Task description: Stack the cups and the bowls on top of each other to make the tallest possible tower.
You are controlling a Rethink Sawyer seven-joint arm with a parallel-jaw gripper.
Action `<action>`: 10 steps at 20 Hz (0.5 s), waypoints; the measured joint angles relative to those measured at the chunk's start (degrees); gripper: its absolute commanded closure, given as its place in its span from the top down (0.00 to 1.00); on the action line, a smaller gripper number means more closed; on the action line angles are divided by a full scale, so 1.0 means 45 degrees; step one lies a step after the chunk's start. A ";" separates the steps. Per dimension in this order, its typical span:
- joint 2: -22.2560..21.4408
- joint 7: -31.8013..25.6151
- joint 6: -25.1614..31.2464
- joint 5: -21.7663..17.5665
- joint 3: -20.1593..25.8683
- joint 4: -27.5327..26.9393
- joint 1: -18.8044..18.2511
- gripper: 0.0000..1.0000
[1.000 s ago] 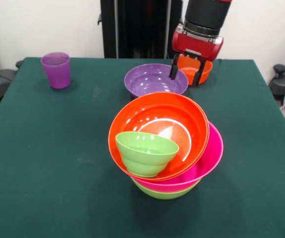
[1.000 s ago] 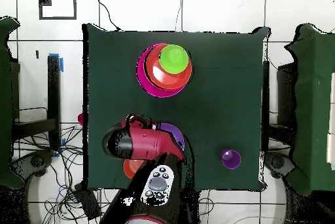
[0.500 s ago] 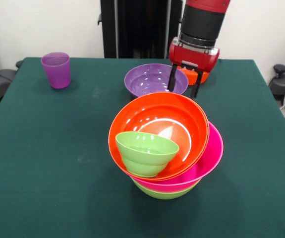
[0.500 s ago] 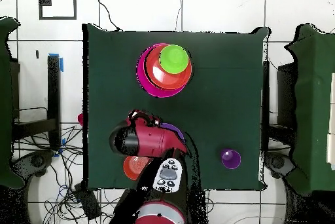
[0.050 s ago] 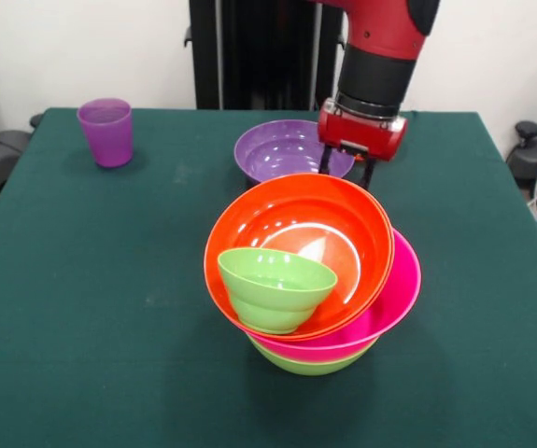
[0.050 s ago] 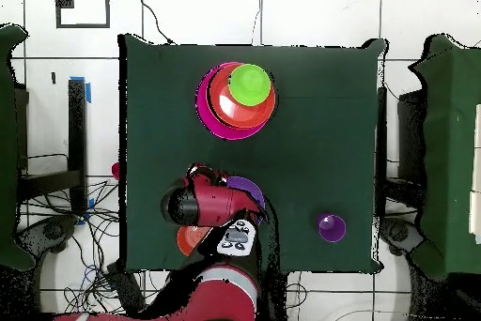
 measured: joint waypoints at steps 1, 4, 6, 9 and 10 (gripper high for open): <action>0.0037 0.0000 0.0000 0.0000 -0.0006 0.0002 0.0013 0.00; 0.0293 0.0000 0.0000 0.0000 -0.0027 0.0021 0.0084 0.00; 0.0378 0.0000 0.0000 0.0003 -0.0032 0.0034 0.0096 0.00; 0.0579 0.0000 -0.0003 0.0003 -0.0104 0.0038 0.0125 0.00; 0.0604 0.0000 -0.0003 0.0003 -0.0133 0.0038 0.0143 0.00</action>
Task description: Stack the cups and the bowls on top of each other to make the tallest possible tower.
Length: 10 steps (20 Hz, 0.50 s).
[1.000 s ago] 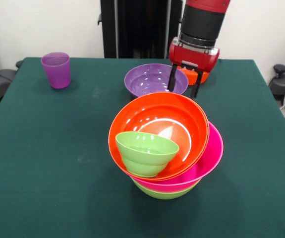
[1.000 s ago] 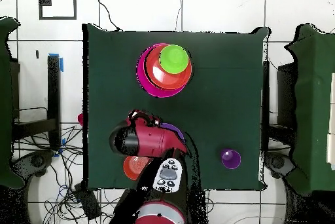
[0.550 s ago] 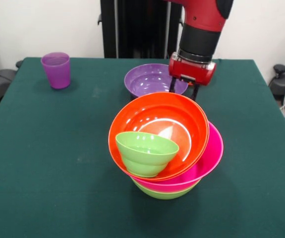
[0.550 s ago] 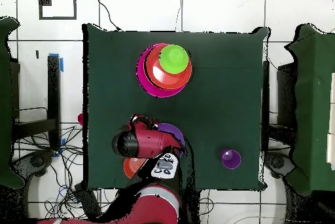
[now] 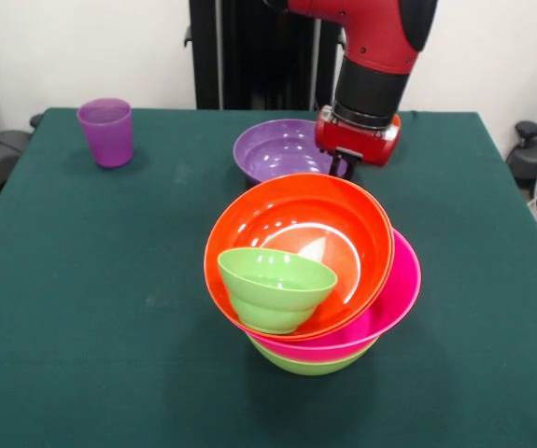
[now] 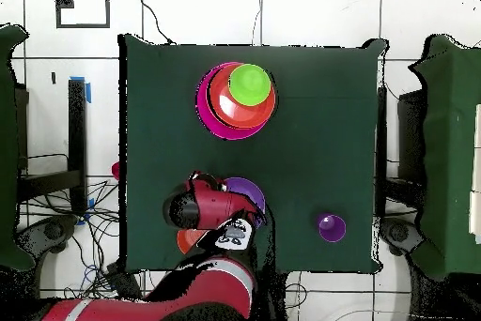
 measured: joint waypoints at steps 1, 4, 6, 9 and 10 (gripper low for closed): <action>0.0005 0.0000 0.0000 0.0000 -0.0009 0.0000 0.0005 0.00; 0.0030 0.0000 0.0000 0.0003 -0.0262 0.0002 0.0216 0.00; 0.0003 0.0000 0.0000 0.0003 -0.0414 0.0013 0.0367 0.00; -0.0311 0.0000 0.0122 0.0000 -0.0716 0.0145 0.0769 0.00; -0.0413 0.0000 0.0186 0.0000 -0.0757 0.0184 0.0834 0.00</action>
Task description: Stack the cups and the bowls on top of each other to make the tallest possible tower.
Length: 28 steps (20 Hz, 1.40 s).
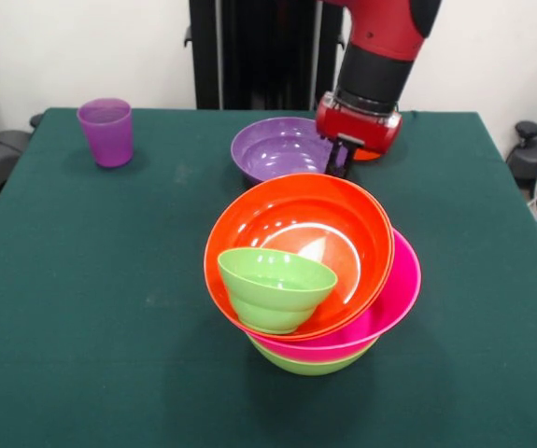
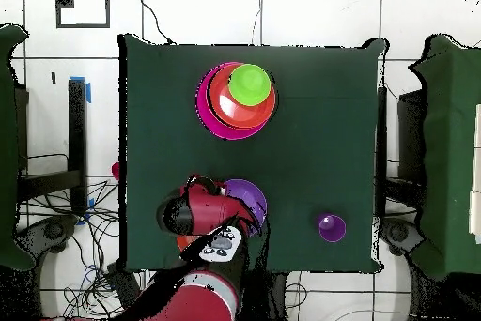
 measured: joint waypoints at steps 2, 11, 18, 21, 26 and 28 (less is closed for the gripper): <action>-0.0249 0.0000 0.0200 0.0000 -0.0088 0.0096 0.0127 0.00; -0.1346 0.0000 0.0658 -0.0005 -0.0335 0.0362 0.0345 1.00; -0.1544 0.0000 0.0658 -0.0005 -0.0426 0.0384 0.0344 1.00; -0.1537 0.0000 0.0658 -0.0005 -0.0463 0.0426 0.0343 1.00; -0.1545 0.0000 0.0658 -0.0005 -0.0484 0.0629 0.0345 1.00; -0.1549 0.0000 0.0655 -0.0003 -0.0494 0.0726 0.0358 1.00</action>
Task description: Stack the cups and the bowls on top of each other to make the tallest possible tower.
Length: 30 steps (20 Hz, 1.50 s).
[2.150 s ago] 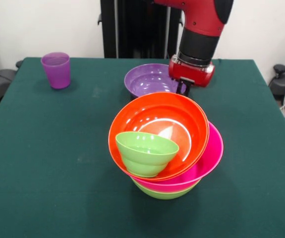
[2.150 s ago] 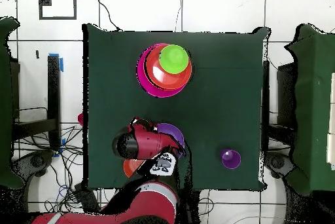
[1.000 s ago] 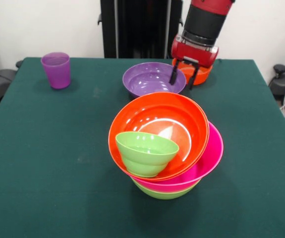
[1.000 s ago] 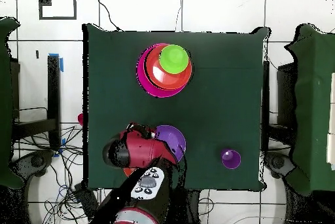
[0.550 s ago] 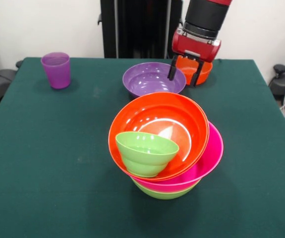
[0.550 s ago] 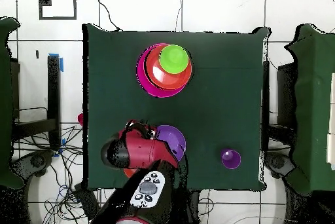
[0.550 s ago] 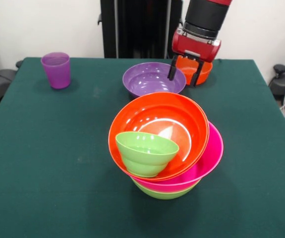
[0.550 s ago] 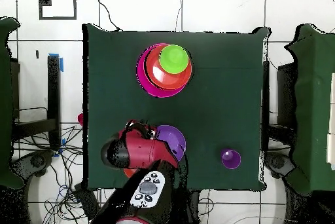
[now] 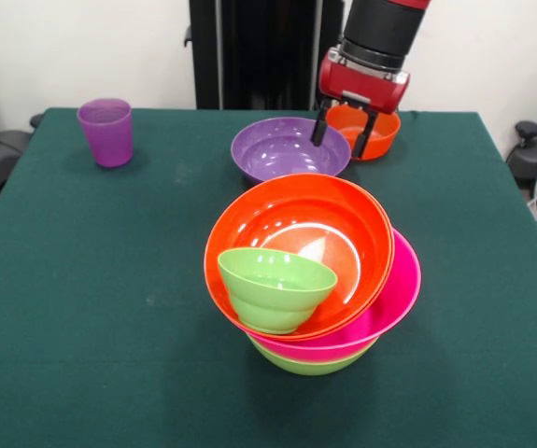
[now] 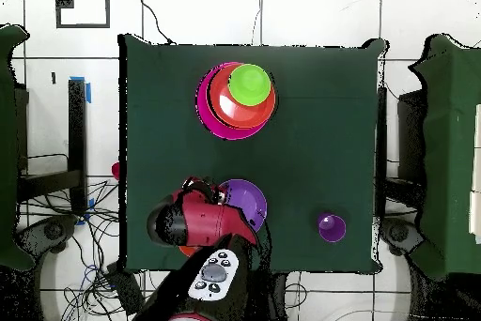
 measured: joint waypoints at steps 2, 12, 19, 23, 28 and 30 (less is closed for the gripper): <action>-0.0034 0.0000 0.0000 0.0000 -0.0071 0.0206 0.0091 1.00; -0.1289 0.0000 0.0000 0.0000 -0.0407 0.1622 0.0957 1.00; -0.2443 0.0011 -0.0008 -0.0003 -0.0579 0.2511 0.1562 1.00; -0.2840 0.0011 -0.0308 -0.0003 -0.0540 0.2921 0.1499 0.00; -0.2930 0.0011 -0.1157 -0.0003 -0.0507 0.3205 0.1405 0.00; -0.2852 0.0011 -0.1701 0.0000 -0.0506 0.3259 0.1405 0.00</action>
